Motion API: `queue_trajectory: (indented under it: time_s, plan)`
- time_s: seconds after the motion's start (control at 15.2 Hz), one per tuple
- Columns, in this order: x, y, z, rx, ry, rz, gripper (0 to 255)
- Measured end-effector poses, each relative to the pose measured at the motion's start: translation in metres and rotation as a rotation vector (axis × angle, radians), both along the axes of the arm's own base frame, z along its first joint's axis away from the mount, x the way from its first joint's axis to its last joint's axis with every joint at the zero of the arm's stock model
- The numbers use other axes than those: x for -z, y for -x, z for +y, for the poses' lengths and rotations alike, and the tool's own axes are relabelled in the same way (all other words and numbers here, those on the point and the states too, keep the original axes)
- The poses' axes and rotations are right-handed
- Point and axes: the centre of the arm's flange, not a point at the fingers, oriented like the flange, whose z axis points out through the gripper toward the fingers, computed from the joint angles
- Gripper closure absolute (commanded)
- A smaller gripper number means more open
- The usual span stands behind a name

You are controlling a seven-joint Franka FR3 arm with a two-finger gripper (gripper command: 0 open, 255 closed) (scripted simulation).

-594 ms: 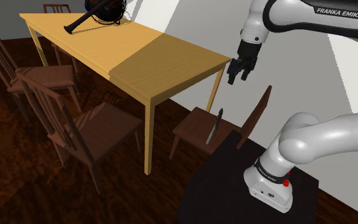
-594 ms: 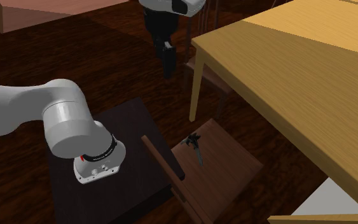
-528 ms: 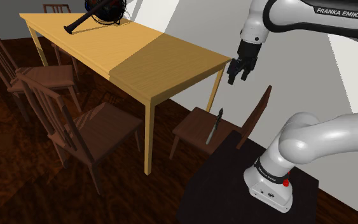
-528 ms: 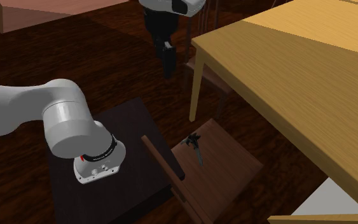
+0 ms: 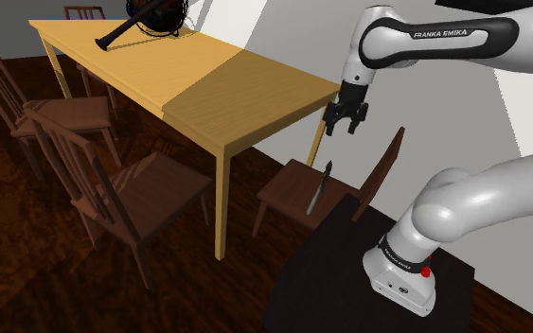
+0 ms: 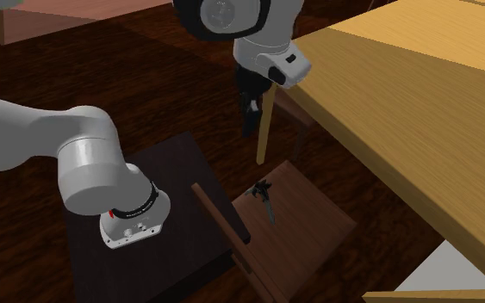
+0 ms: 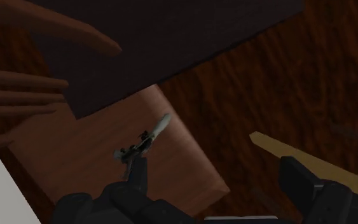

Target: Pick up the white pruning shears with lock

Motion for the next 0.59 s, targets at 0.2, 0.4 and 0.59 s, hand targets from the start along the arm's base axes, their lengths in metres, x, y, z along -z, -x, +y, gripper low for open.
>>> queue_trajectory:
  time_s: [0.2, 0.4, 0.59]
  plan:
    - [0.035, -0.014, -0.025, 0.099, -0.029, 0.031, 0]
    - [0.073, -0.023, -0.05, 0.198, -0.057, 0.062, 0]
    - [0.106, -0.034, -0.075, 0.298, -0.086, 0.092, 0]
